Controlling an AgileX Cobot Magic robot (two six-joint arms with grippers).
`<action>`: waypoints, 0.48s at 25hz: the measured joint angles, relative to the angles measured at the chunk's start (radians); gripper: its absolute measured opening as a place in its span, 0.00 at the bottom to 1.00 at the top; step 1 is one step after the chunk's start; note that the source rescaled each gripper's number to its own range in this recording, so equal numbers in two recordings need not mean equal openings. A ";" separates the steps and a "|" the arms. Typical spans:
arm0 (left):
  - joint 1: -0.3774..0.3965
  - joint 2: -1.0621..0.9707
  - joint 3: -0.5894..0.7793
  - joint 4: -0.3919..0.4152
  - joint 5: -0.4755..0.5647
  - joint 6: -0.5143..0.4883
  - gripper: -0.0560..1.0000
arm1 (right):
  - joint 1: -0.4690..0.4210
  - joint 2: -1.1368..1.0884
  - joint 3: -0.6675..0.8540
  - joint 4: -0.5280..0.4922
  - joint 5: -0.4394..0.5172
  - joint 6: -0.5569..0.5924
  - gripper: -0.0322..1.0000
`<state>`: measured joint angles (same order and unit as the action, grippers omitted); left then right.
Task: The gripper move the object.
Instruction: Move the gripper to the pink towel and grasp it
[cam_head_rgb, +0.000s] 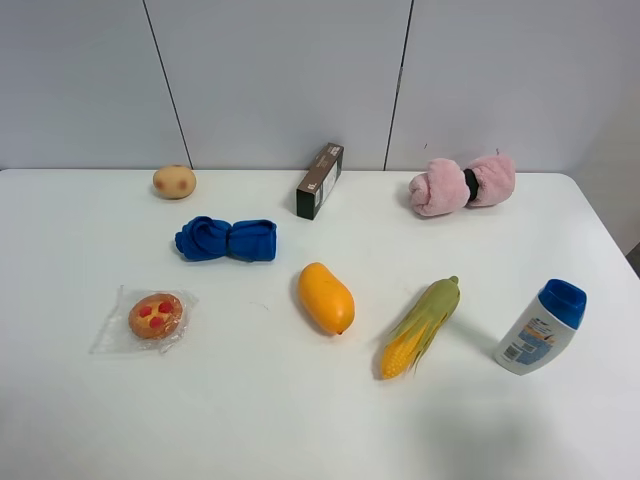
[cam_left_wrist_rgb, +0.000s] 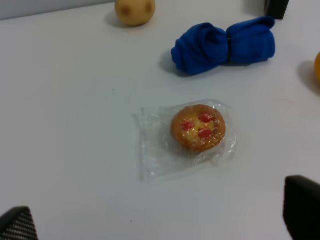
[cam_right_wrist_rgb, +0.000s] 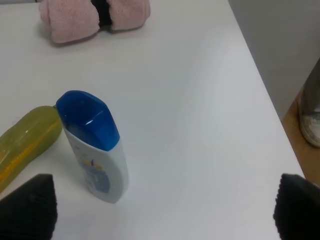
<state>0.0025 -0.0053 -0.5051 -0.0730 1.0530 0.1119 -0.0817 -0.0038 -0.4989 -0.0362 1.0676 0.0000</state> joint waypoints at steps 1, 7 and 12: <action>0.000 0.000 0.000 0.000 0.000 0.000 1.00 | 0.000 0.000 0.000 0.000 0.000 0.000 0.77; 0.000 0.000 0.000 0.000 0.000 0.000 1.00 | 0.000 0.000 0.000 0.000 0.000 0.000 0.77; 0.000 0.000 0.000 0.000 0.000 0.000 1.00 | 0.000 0.000 0.000 0.000 0.000 0.000 0.77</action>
<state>0.0025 -0.0053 -0.5051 -0.0730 1.0530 0.1119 -0.0817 -0.0038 -0.4989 -0.0362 1.0676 0.0000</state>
